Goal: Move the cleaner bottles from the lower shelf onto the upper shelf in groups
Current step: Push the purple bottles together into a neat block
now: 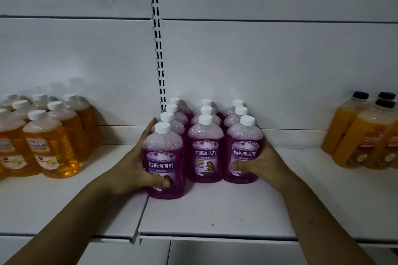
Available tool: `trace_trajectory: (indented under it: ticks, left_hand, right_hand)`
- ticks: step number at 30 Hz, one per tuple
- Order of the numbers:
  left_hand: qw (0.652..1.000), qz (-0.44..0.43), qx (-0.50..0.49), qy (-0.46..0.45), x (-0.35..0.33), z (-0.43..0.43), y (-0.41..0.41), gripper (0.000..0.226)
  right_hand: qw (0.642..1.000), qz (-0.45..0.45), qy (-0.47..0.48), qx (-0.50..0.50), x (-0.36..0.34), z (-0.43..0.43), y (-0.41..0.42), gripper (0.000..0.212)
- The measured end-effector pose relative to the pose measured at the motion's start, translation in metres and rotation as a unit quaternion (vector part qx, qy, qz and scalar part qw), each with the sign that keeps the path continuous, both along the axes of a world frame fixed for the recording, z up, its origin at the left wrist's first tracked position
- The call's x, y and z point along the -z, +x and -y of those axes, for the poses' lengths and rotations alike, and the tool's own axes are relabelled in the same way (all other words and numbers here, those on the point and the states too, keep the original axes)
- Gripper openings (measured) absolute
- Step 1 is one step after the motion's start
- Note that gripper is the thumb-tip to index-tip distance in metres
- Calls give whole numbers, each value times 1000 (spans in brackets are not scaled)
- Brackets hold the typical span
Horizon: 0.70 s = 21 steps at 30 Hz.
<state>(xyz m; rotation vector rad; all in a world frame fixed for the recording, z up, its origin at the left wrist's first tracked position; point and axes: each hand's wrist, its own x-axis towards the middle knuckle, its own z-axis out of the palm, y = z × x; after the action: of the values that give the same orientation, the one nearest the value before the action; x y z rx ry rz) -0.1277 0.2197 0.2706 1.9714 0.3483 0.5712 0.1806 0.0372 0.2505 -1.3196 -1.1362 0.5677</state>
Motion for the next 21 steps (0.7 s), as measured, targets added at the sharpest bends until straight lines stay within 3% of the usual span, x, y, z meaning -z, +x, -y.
trace_trajectory:
  ticks: [8, 18, 21]
  left_hand:
    - [1000, -7, 18, 6, 7, 2, -3, 123]
    - [999, -2, 28, -18, 9, -2, -2, 132]
    - [996, 53, -1, -77, -3, 14, 7, 102]
  right_hand:
    - [999, 33, -17, -17, -1, 4, 2, 111]
    - [999, 46, -20, 4, 1, 3, 1, 109]
    - [999, 44, -20, 5, 1, 3, 2, 109]
